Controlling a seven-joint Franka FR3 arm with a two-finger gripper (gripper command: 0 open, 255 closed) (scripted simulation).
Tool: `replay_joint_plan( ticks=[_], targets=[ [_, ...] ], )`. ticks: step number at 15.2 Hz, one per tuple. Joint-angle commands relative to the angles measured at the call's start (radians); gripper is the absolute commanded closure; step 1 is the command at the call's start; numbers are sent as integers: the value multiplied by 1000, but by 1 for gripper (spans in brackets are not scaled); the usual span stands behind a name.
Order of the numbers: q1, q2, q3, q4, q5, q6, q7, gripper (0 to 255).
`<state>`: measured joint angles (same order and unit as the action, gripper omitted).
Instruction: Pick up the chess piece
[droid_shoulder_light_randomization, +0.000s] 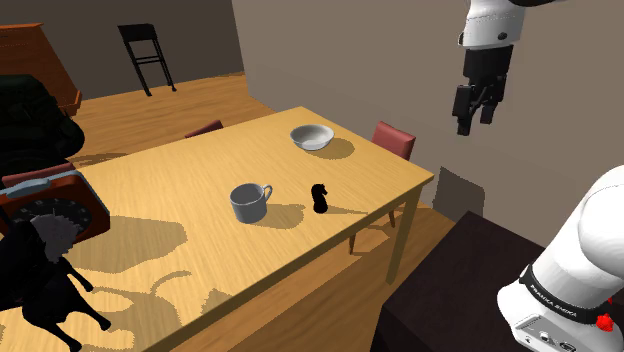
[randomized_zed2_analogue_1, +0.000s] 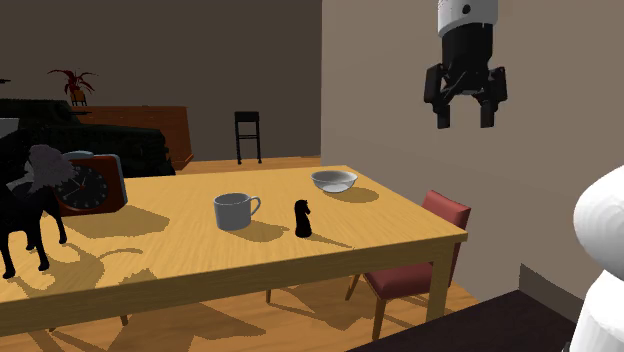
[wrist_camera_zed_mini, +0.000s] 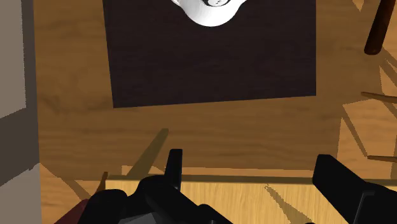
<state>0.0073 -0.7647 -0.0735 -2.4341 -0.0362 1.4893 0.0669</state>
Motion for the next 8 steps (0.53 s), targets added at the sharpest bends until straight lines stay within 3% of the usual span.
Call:
replay_joint_plan(
  ticks=[1,8],
  targets=[
    [0,0,0,0,0,0,0,0],
    [64,205,30,9,31,222,-36,0]
  ],
)
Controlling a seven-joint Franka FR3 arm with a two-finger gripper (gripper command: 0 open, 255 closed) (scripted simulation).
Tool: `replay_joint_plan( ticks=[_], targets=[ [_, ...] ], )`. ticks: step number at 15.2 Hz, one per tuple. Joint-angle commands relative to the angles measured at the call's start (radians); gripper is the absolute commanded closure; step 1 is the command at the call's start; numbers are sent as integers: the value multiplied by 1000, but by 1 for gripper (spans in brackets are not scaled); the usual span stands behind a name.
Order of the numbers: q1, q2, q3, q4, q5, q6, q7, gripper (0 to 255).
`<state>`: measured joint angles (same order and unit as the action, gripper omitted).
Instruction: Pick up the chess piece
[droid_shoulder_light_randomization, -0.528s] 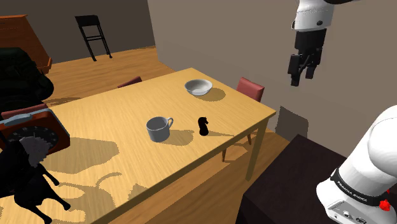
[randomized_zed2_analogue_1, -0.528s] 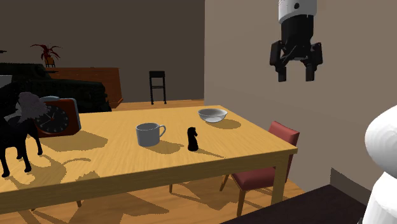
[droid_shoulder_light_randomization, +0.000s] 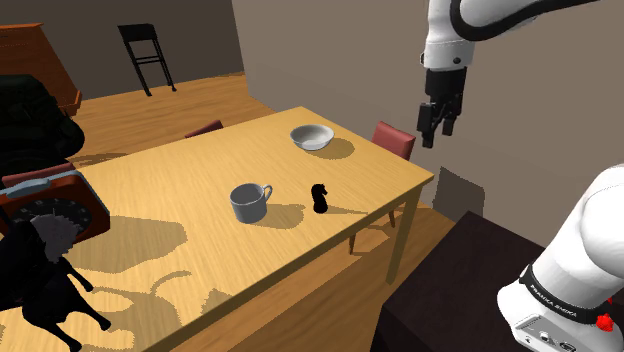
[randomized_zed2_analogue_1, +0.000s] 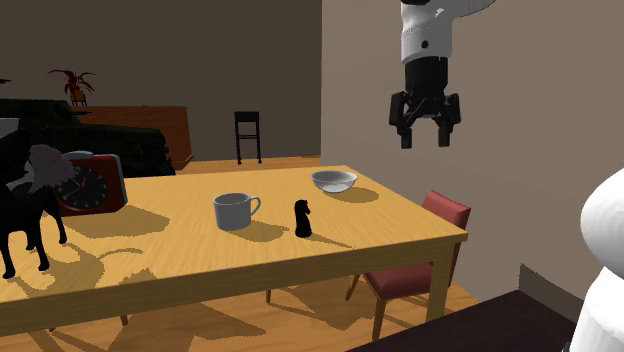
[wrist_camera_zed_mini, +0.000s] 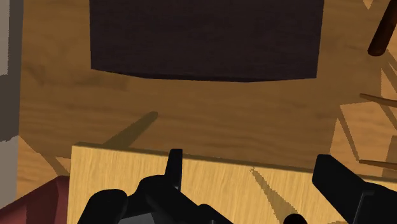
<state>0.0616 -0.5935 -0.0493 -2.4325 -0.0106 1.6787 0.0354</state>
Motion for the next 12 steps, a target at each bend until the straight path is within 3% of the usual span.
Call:
replay_joint_plan(
  ticks=[1,12],
  targets=[
    [19,65,10,13,10,61,-10,0],
    [101,431,71,157,39,325,-67,0]
  ],
)
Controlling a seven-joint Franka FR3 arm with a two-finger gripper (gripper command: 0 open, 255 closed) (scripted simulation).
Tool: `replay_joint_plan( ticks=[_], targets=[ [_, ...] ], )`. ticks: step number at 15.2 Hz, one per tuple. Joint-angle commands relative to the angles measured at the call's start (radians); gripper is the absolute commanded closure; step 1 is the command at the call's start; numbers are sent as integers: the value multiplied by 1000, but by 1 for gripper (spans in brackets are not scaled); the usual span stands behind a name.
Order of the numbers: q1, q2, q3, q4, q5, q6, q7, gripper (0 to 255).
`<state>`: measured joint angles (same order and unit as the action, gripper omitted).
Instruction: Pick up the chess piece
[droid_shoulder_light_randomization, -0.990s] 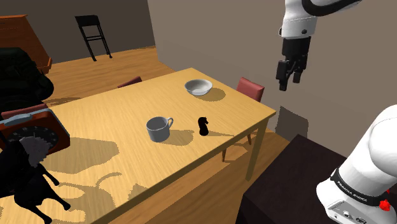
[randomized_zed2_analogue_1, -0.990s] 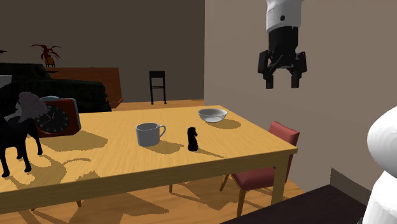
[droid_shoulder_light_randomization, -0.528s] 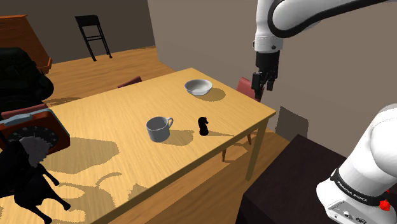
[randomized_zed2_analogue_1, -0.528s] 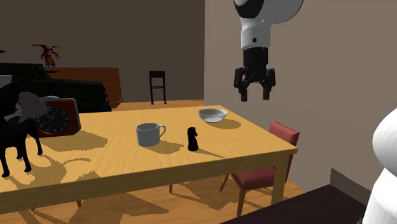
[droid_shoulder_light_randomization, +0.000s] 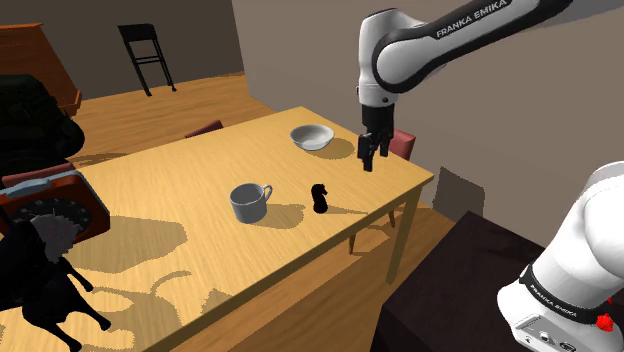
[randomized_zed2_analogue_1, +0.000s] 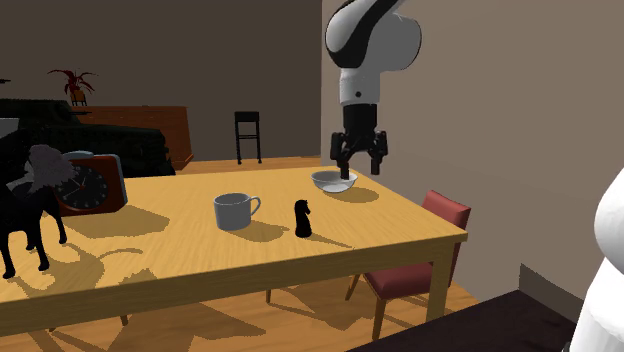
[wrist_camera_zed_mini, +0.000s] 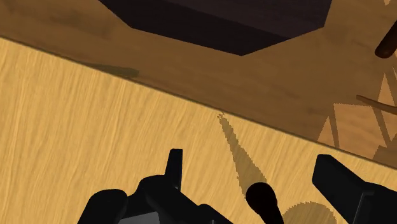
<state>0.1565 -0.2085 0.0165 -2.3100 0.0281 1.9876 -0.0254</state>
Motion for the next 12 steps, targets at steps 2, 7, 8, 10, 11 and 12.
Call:
replay_joint_plan(
  ticks=[2,7,8,10,11,12],
  targets=[
    [19,113,18,74,1,52,-15,0],
    [49,280,48,190,-6,123,-32,0],
    [56,313,54,216,-10,134,-34,0],
    [68,379,66,270,-18,153,-39,0],
    [75,412,71,299,-22,161,-41,0],
    [78,424,73,309,-24,164,-42,0]
  ],
)
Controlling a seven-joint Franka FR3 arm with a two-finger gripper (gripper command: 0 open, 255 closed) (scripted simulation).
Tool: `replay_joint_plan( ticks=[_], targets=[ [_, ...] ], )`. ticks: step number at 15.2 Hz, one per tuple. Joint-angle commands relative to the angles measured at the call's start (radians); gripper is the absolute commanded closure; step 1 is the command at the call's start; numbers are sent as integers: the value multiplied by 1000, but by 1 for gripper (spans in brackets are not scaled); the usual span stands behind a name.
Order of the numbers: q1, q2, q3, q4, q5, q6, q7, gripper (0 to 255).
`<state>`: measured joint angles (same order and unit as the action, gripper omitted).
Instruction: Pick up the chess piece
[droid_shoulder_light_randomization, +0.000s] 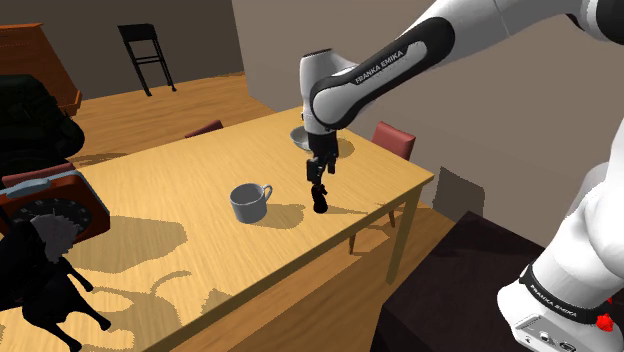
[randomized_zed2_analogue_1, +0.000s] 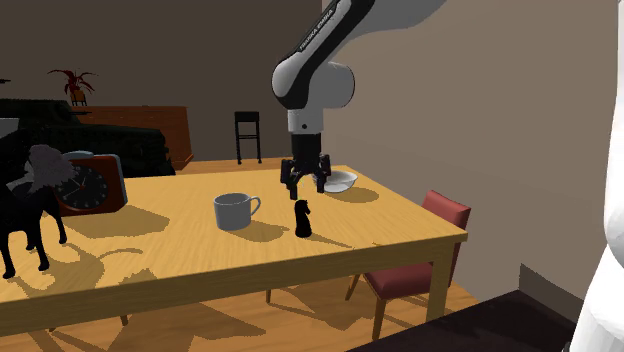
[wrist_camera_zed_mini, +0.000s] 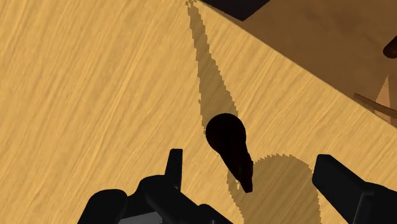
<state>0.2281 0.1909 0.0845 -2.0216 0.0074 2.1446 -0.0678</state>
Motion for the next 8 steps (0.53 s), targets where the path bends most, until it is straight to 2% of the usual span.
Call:
replay_joint_plan(
  ticks=[1,8],
  targets=[
    [6,32,4,16,-4,19,1,0],
    [8,81,3,-13,-9,97,3,0]
  ],
)
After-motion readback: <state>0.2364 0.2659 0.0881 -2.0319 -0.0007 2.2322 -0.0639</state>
